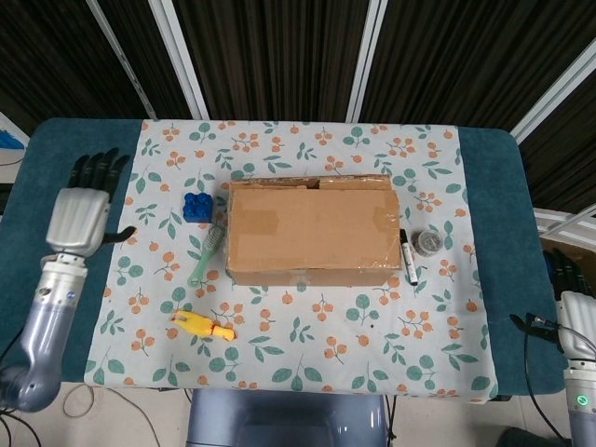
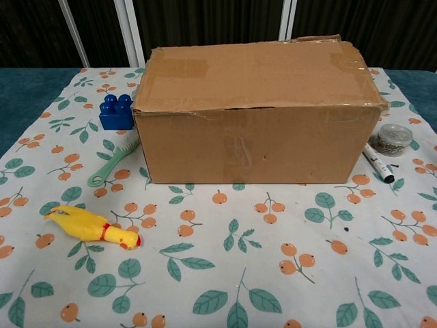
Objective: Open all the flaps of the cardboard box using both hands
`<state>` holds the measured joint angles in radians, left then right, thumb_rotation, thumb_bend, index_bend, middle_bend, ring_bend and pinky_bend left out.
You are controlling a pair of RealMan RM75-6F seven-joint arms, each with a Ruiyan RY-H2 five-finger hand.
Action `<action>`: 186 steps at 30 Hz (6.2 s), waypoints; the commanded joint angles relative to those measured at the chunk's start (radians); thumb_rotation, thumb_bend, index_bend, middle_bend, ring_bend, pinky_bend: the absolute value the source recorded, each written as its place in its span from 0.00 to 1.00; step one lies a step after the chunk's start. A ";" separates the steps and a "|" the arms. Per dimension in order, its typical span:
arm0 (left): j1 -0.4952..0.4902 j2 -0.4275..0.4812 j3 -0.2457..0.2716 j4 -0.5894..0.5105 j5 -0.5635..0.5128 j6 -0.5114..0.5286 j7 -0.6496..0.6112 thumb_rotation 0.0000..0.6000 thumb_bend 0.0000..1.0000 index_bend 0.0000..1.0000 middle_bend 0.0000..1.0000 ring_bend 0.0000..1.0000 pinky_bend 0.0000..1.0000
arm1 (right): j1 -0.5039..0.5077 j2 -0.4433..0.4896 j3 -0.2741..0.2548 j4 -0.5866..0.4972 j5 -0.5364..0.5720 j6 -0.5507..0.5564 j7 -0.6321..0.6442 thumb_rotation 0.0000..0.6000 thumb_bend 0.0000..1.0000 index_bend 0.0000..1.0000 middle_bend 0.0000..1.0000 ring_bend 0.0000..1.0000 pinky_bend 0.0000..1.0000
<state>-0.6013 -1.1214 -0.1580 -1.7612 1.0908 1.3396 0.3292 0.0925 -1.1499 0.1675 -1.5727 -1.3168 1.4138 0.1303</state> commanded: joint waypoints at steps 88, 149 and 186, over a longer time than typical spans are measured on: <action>0.336 -0.116 0.043 0.258 0.323 0.087 -0.351 1.00 0.07 0.00 0.00 0.00 0.05 | 0.888 -0.077 0.286 0.132 0.941 -0.896 0.218 1.00 0.97 0.12 0.14 0.20 0.48; 0.341 -0.133 0.038 0.279 0.366 0.094 -0.355 1.00 0.10 0.00 0.00 0.00 0.05 | 0.597 0.381 0.500 -0.529 0.660 -0.950 0.460 1.00 0.97 0.12 0.16 0.30 0.57; 0.331 -0.132 0.045 0.272 0.376 0.074 -0.319 1.00 0.10 0.00 0.00 0.00 0.05 | 0.265 0.228 0.136 -0.419 0.264 -0.288 -0.004 1.00 0.45 0.05 0.00 0.02 0.23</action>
<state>-0.2688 -1.2532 -0.1134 -1.4888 1.4672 1.4151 0.0086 0.4121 -0.8676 0.3647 -2.0542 -1.0111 1.0164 0.2152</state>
